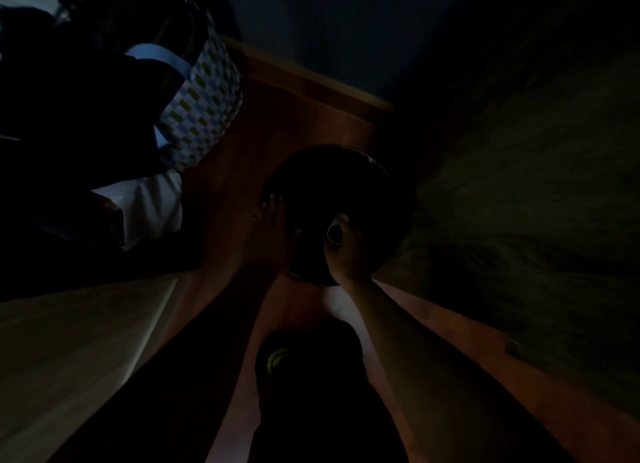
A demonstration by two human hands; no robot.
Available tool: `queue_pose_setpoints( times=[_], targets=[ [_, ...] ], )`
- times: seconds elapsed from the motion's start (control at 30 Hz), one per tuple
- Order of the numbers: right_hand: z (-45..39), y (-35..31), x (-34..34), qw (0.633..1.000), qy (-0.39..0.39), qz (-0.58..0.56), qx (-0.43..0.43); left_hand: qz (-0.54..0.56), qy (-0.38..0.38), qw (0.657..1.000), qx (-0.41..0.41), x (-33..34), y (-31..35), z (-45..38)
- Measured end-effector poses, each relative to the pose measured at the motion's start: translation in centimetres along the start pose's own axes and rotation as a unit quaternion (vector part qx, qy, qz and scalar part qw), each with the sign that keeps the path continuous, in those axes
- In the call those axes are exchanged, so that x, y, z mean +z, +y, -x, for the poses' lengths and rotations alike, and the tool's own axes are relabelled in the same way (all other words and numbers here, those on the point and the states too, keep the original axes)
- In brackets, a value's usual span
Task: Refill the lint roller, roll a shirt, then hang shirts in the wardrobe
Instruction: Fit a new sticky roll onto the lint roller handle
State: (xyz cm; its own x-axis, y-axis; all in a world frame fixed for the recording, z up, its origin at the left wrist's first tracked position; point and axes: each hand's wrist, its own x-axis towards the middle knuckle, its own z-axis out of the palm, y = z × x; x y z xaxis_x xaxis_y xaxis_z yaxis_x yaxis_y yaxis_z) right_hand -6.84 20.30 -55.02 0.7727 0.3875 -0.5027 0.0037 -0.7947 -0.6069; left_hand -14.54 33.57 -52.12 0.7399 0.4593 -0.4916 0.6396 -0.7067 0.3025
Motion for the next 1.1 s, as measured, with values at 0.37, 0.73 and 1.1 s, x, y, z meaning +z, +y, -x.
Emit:
queue_pose_setpoints(
  times=[0.37, 0.73, 1.1],
  targets=[
    [2.2, -0.9, -1.0, 0.993, -0.062, 0.098, -0.024, 0.0, 0.025, 1.0, 0.011, -2.3, -0.3, 2.6],
    [13.1, -11.6, -9.1, 0.98, -0.093, 0.168, -0.058, 0.043, -0.01, 0.999, -0.009, -12.9, 2.1, 11.8],
    [27.6, -28.6, -24.8, 0.973, -0.016, 0.137, -0.188, 0.083, 0.154, 0.984, 0.043, -35.2, 9.8, 25.5]
  ],
)
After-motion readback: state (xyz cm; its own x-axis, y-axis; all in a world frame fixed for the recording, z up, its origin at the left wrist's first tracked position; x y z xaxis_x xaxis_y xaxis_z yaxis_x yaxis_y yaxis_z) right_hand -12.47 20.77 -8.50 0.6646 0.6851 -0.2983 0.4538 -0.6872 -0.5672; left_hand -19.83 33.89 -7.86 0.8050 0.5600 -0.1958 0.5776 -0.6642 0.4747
